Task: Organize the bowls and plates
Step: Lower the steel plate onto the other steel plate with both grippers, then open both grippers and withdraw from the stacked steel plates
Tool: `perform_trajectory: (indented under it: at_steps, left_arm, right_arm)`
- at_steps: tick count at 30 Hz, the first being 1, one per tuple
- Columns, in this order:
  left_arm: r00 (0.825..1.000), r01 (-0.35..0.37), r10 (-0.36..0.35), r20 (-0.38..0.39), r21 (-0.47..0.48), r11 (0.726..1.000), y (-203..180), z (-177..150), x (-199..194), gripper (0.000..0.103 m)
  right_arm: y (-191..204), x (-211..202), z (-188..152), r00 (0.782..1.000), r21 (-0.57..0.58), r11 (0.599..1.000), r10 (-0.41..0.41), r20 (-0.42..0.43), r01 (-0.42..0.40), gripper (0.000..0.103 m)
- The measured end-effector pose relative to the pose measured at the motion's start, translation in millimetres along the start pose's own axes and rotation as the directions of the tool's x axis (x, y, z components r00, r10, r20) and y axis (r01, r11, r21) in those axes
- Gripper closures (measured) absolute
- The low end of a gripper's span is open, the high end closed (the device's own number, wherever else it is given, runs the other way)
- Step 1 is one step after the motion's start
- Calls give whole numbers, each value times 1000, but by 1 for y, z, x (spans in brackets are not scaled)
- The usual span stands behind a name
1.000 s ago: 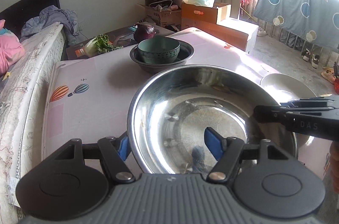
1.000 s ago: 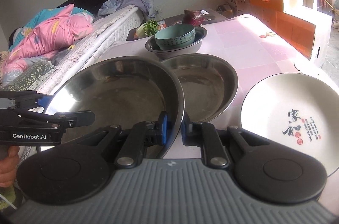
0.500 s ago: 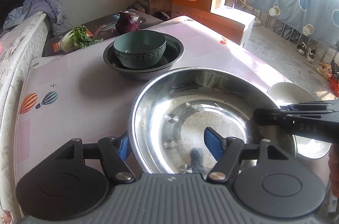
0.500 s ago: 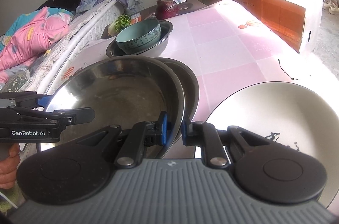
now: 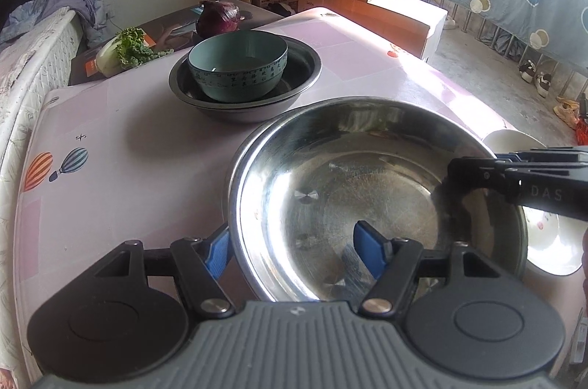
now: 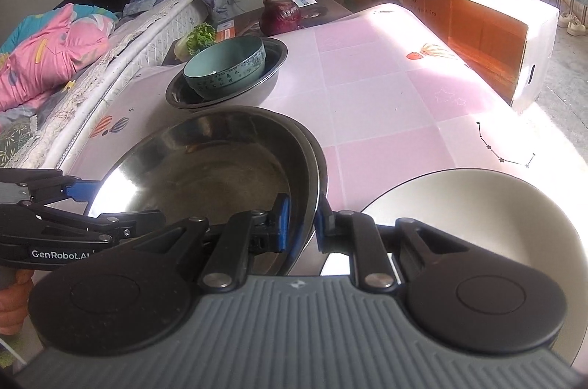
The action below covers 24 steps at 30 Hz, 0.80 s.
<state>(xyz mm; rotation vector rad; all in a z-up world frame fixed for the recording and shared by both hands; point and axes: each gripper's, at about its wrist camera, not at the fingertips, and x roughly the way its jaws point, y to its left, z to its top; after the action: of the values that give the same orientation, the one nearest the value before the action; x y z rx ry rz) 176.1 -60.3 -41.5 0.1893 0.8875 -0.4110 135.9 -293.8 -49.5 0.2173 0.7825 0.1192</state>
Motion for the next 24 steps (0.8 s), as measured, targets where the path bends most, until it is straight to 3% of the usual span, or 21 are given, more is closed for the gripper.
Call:
perform_trajectory:
  at_steps: [9, 11, 16, 24]
  left_arm:
    - [1000, -11, 11, 8, 9, 1000, -1, 1, 0, 33]
    - [1000, -17, 17, 16, 14, 1000, -2, 0, -1, 33]
    - [998, -44, 42, 39, 37, 998, -5, -3, -7, 33]
    - [995, -29, 25, 101, 30, 999, -13, -13, -35, 29]
  right_arm:
    - [2, 5, 2, 999, -31, 999, -34, 3, 34, 85]
    - [4, 5, 2, 999, -38, 998, -43, 6, 43, 81]
    - [4, 0, 2, 998, -37, 998, -59, 26, 60, 56]
    - [-7, -33, -6, 996, 2, 999, -40, 81, 40, 50]
